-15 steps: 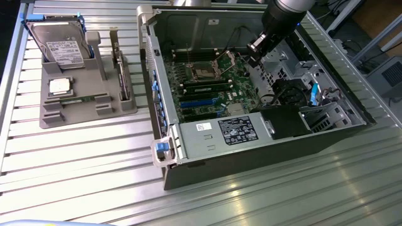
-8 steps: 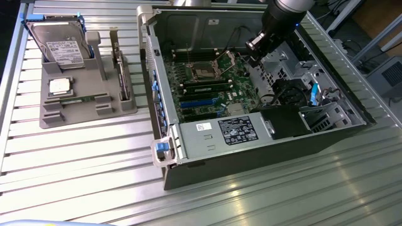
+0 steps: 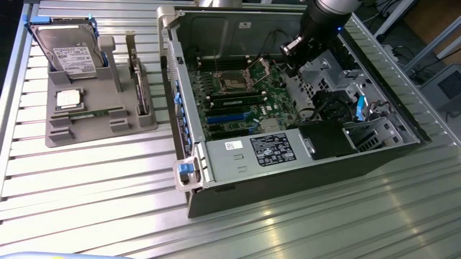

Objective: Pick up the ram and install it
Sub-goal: 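Press down the ram until it locks into place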

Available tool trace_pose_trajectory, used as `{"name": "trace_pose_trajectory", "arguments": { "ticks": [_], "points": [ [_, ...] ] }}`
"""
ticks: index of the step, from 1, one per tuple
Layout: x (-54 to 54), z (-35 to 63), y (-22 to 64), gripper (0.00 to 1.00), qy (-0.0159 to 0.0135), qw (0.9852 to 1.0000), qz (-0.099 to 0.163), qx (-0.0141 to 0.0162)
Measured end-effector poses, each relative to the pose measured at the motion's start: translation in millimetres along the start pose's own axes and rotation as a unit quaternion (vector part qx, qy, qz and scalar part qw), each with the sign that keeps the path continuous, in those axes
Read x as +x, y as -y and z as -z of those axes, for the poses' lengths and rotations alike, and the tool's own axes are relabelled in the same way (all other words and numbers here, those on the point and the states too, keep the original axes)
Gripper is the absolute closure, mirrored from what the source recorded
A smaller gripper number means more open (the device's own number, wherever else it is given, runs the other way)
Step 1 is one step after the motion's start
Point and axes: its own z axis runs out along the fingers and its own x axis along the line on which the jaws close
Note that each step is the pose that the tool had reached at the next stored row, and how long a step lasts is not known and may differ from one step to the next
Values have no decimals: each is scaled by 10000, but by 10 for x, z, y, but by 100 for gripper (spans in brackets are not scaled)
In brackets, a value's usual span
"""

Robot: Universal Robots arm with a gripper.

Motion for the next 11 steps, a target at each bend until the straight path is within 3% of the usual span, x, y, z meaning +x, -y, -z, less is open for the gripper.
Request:
{"name": "trace_pose_trajectory", "arguments": {
  "ticks": [8,11],
  "points": [
    [0,0,0,90,19,9988,-480,7],
    [0,0,0,90,34,9965,-834,11]
  ]
}}
